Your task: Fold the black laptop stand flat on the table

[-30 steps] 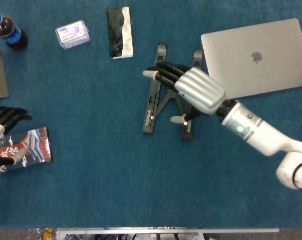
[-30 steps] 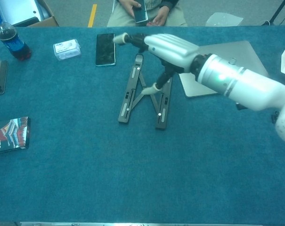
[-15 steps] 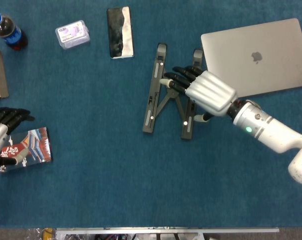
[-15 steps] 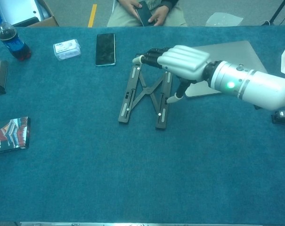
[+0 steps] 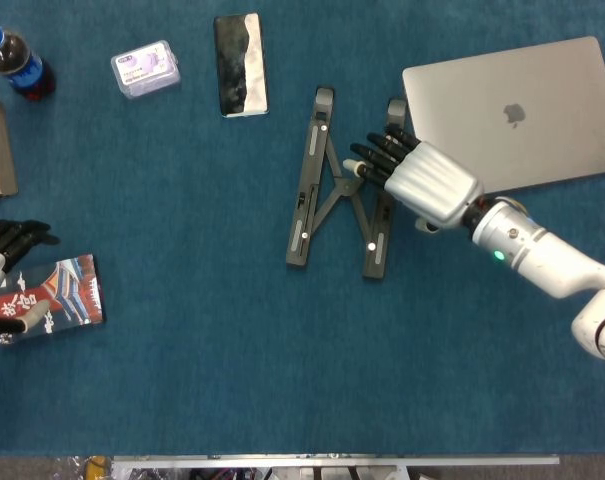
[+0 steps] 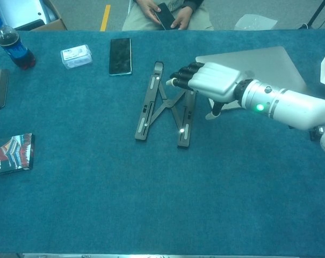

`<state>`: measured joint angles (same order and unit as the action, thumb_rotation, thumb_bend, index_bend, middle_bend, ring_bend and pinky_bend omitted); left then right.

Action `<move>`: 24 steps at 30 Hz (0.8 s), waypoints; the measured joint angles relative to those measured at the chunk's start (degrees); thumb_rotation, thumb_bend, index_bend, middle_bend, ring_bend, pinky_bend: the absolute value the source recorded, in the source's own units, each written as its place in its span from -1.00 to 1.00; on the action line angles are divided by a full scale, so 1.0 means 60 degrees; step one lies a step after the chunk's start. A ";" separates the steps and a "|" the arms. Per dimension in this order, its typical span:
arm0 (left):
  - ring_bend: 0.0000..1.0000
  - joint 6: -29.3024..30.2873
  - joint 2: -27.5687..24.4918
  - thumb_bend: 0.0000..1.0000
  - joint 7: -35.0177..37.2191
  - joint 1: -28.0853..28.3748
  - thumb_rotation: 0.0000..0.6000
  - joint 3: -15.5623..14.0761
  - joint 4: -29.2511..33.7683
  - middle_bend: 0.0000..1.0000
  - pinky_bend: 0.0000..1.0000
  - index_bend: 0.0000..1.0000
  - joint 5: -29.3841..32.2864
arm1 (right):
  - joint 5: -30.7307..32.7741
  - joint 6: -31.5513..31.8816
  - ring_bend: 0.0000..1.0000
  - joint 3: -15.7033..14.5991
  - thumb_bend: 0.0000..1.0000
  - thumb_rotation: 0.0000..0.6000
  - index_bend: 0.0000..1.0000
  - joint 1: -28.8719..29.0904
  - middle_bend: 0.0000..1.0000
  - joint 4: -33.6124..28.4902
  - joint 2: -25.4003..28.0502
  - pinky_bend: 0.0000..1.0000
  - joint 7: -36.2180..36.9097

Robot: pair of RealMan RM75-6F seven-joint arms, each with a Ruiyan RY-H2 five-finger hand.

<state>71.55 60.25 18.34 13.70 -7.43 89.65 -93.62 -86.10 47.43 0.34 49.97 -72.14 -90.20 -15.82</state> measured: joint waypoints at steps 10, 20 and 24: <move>-0.70 -0.1454 -0.0014 -0.44 0.0428 0.0953 1.00 0.0142 0.0184 -0.66 -0.78 -0.55 0.0065 | -0.0870 0.0722 -1.00 -0.0161 -1.00 1.00 -1.00 -0.0013 -0.95 0.1585 -0.1159 -0.89 -0.0504; -0.71 -0.3016 0.0063 -0.44 0.0816 0.2321 1.00 0.0271 0.0787 -0.69 -0.78 -0.55 -0.0192 | -0.1652 0.1599 -1.00 -0.0271 -1.00 1.00 -1.00 0.0002 -0.96 0.2711 -0.2001 -0.92 -0.0703; -0.74 -0.3470 0.0252 -0.44 0.0814 0.2705 1.00 0.0310 0.0861 -0.74 -0.78 -0.55 -0.0223 | -0.1852 0.1866 -1.00 -0.0291 -1.00 1.00 -1.00 0.0004 -0.96 0.2953 -0.2227 -0.92 -0.0592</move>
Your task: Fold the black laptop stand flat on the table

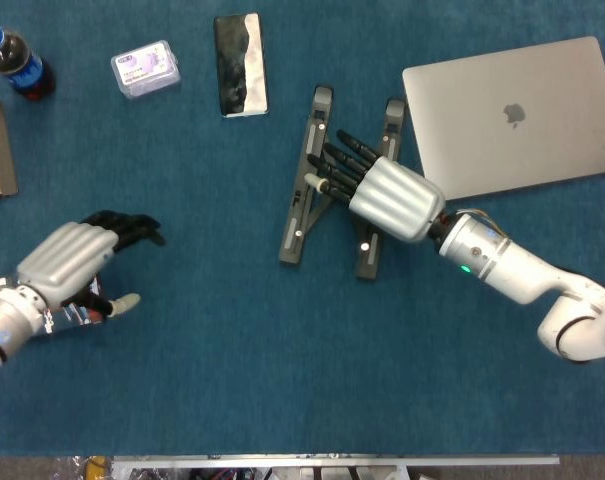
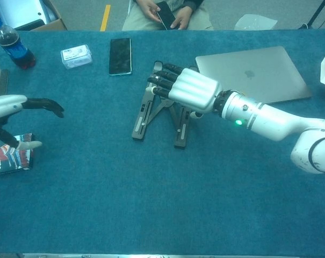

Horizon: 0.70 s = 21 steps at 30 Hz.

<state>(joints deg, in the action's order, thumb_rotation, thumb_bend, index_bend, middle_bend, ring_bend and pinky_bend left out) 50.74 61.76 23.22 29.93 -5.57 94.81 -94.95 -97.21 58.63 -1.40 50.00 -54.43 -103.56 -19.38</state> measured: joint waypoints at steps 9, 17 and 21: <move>-0.89 -0.0832 0.0508 -0.44 0.0049 0.0686 0.93 0.0133 -0.0002 -0.86 -0.79 -0.59 0.0303 | -0.0161 0.0219 -1.00 0.0023 -1.00 1.00 -1.00 0.0024 -0.97 0.0483 -0.0474 -0.93 0.0226; -1.00 -0.1614 0.0850 -0.44 -0.0298 0.1175 0.70 0.0379 -0.0234 -0.95 -0.85 -0.71 0.1168 | -0.0232 0.0288 -1.00 0.0074 -1.00 1.00 -1.00 0.0106 -0.97 0.0692 -0.0691 -0.93 0.0380; -1.00 -0.1901 0.1093 -0.44 -0.0577 0.1387 0.68 0.0569 -0.0384 -0.99 -0.85 -0.72 0.1636 | -0.0239 0.0333 -1.00 0.0102 -1.00 1.00 -1.00 0.0124 -0.97 0.0760 -0.0735 -0.93 0.0463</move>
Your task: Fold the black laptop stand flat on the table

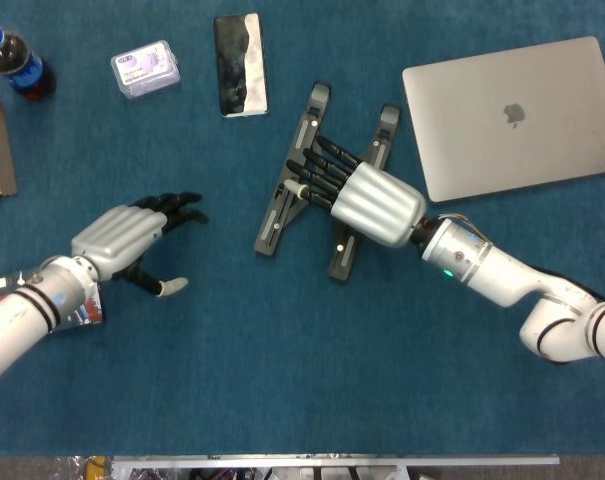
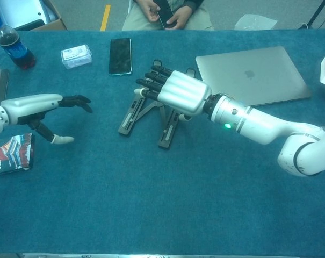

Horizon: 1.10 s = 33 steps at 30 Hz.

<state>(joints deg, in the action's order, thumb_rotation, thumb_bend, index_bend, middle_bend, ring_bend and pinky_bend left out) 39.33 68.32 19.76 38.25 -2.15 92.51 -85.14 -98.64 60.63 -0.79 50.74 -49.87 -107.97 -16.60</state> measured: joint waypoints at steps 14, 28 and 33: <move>-1.00 -0.0861 0.1093 -0.44 -0.1544 0.0784 0.67 0.0439 -0.0572 -1.00 -0.90 -0.79 0.1304 | 0.0116 0.0121 -1.00 -0.0012 -1.00 1.00 -1.00 -0.0203 -0.97 -0.0188 0.0489 -0.93 0.0097; -1.00 -0.1154 0.2015 -0.44 -0.2947 0.1426 0.68 0.0728 -0.0994 -1.00 -0.91 -0.78 0.2737 | 0.0243 0.0073 -1.00 -0.0051 -1.00 1.00 -1.00 -0.0382 -0.99 -0.0147 0.0751 -0.93 0.0258; -1.00 -0.1203 0.2131 -0.44 -0.3039 0.1541 0.68 0.0752 -0.0913 -1.00 -0.92 -0.76 0.2883 | 0.0236 0.0026 -1.00 -0.0056 -1.00 1.00 -1.00 -0.0366 -0.99 -0.0021 0.0664 -0.93 0.0295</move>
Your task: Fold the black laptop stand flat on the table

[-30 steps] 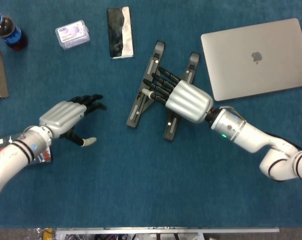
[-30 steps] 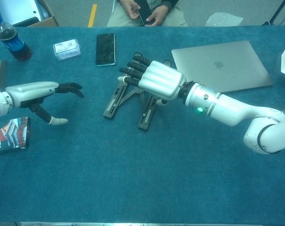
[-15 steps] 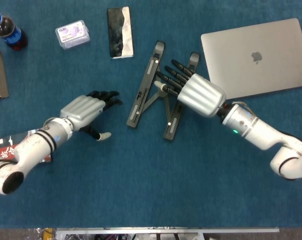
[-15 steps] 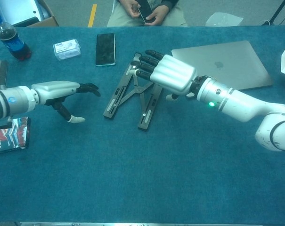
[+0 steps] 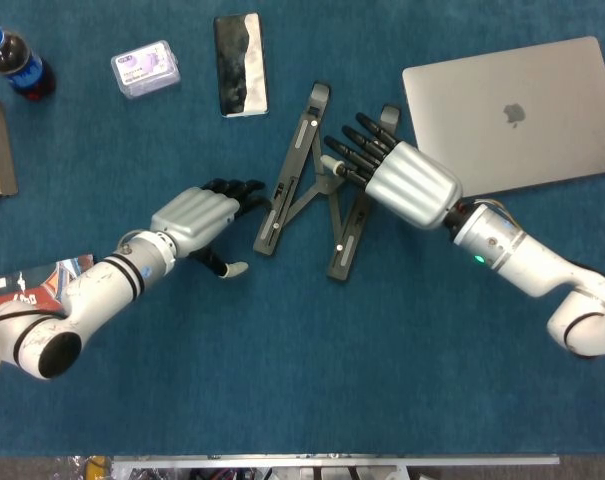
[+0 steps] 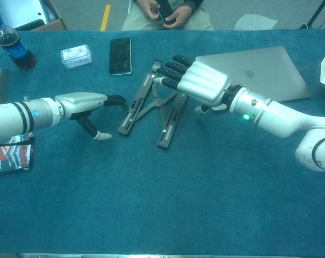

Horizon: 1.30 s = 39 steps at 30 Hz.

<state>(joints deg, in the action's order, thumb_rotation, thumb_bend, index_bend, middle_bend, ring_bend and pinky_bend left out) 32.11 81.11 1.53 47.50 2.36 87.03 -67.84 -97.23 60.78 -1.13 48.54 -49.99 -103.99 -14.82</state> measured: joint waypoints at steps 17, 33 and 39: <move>-1.00 -0.0196 0.0139 -0.44 -0.0127 0.0272 0.68 -0.0006 -0.0197 -1.00 -0.92 -0.73 0.0382 | 0.0011 -0.0062 -1.00 0.0044 -1.00 1.00 -1.00 0.0073 -0.99 0.0253 -0.0234 -0.93 0.0215; -1.00 -0.0490 0.0050 -0.44 -0.0219 0.0536 0.36 -0.0074 -0.0070 -1.00 -0.92 -0.75 0.0720 | 0.0008 -0.0106 -1.00 0.0114 -1.00 1.00 -1.00 0.0231 -1.00 0.0630 -0.0542 -0.93 0.0394; -1.00 -0.0351 -0.0157 -0.44 -0.0348 0.0540 0.36 -0.0127 0.0097 -1.00 -0.92 -0.75 0.0796 | 0.0037 -0.0018 -1.00 0.0171 -1.00 1.00 -1.00 0.0235 -1.00 0.0574 -0.0520 -0.93 0.0428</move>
<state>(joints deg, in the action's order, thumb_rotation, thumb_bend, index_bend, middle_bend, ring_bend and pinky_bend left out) 30.00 80.17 -0.56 50.74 1.60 87.61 -63.07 -97.00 60.67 -0.10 49.95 -46.55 -107.10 -12.25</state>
